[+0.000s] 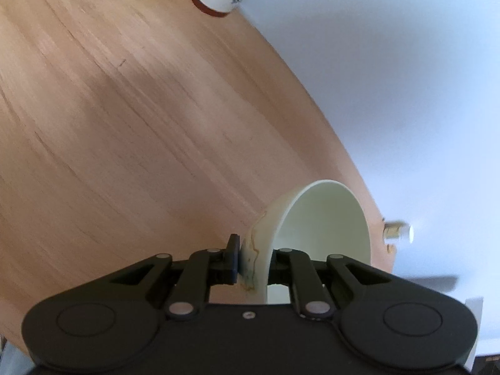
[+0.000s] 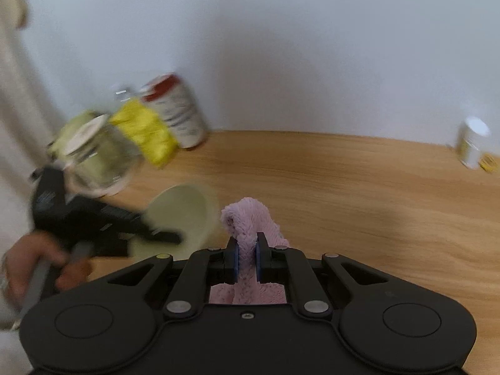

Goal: Clean bowl
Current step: 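Lift the bowl with the left gripper while the right gripper lifts the cloth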

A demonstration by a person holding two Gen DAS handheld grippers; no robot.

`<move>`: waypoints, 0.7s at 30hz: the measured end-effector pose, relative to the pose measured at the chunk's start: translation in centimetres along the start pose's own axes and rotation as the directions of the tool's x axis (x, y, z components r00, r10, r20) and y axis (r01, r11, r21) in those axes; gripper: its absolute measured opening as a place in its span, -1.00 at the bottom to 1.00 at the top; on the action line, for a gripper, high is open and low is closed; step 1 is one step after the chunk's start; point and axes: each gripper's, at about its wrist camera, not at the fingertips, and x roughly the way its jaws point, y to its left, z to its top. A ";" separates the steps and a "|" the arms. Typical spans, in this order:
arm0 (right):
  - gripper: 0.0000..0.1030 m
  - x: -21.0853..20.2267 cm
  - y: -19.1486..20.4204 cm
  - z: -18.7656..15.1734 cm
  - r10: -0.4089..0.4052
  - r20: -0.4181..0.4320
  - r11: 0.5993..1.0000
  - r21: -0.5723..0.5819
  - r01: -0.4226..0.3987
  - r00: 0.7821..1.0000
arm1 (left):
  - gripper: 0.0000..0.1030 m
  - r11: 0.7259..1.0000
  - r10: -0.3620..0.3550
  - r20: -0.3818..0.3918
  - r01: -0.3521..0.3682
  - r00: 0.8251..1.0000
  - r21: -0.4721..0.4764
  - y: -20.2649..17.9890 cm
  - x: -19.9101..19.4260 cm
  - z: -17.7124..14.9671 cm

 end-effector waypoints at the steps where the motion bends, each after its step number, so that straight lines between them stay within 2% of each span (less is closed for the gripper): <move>1: -0.79 -0.6 0.6 0.0 0.028 0.008 1.000 -0.013 -0.028 1.000 | -0.77 1.000 -0.005 0.011 0.005 1.000 0.002 -0.2 -0.2 0.0; 3: -0.79 -0.8 1.5 0.2 0.056 0.014 0.998 -0.030 -0.056 0.998 | -0.77 0.999 -0.028 0.008 0.028 1.000 -0.028 -0.3 -0.3 -0.1; 5: -0.79 -1.6 2.6 0.0 0.075 0.008 0.994 -0.083 -0.074 0.997 | -0.77 0.999 -0.031 0.012 0.031 0.999 -0.024 -0.8 -0.5 -0.3; 9: -0.79 -1.8 3.6 -0.2 0.106 -0.011 0.988 -0.107 -0.107 0.994 | -0.77 0.998 -0.058 0.008 0.058 0.998 -0.032 -1.0 -1.6 -0.7; 21: -0.80 -2.5 6.5 -1.4 0.142 -0.038 0.962 -0.228 -0.147 0.989 | -0.76 0.997 -0.050 0.005 0.051 0.999 -0.059 -1.1 -3.4 -0.7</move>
